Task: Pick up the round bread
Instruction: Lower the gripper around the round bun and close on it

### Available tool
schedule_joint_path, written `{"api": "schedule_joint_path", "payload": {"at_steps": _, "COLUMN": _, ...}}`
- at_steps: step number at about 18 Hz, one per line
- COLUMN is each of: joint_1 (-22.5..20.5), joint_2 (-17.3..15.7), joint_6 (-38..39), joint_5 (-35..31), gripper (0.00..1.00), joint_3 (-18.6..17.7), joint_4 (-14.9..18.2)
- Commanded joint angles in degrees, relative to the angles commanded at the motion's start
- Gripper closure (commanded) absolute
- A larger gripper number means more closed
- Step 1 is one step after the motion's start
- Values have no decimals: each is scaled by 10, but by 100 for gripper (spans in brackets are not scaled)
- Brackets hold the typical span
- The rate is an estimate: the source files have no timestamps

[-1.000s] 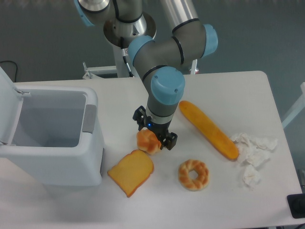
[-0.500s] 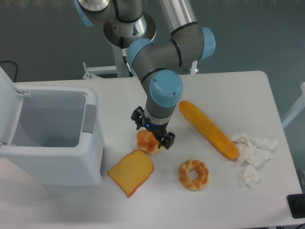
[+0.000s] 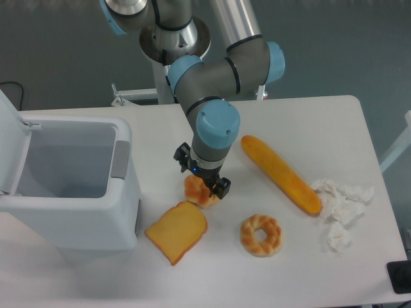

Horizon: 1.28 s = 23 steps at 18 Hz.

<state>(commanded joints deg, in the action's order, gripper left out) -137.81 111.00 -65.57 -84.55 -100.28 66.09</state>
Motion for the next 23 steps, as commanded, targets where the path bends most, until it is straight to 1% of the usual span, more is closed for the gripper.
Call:
{"api": "schedule_joint_path", "payload": {"at_steps": 5, "joint_1": 1, "joint_2": 9, "joint_6": 3, "joint_5": -1, "gripper": 0, "joint_3": -6, "joint_4": -1}}
{"api": "schedule_joint_path", "payload": {"at_steps": 7, "joint_1": 2, "joint_2": 11, "joint_6": 3, "joint_5": -1, "gripper": 0, "joint_3": -9, "joint_4": -8}}
{"api": "schedule_joint_path", "payload": {"at_steps": 10, "joint_1": 2, "joint_2": 12, "joint_6": 3, "joint_5": -1, "gripper": 0, "joint_3": -9, "joint_4": -9}}
{"api": "schedule_joint_path", "payload": {"at_steps": 13, "joint_1": 2, "joint_2": 14, "joint_6": 3, "joint_5": -26, "gripper": 0, "joint_3": -9, "joint_4": -14}}
{"api": "schedule_joint_path", "payload": {"at_steps": 15, "joint_1": 7, "joint_2": 21, "joint_6": 3, "joint_5": -37, "gripper": 0, "joint_3": -9, "joint_4": -16}}
{"api": "schedule_joint_path", "payload": {"at_steps": 19, "joint_1": 8, "joint_2": 32, "joint_6": 4, "joint_5": -36, "gripper": 0, "joint_3": -9, "joint_4": -23}}
{"api": "schedule_joint_path", "payload": {"at_steps": 23, "joint_1": 8, "joint_2": 32, "joint_6": 4, "joint_5": -33, "gripper": 0, "joint_3": -11, "joint_4": -24}}
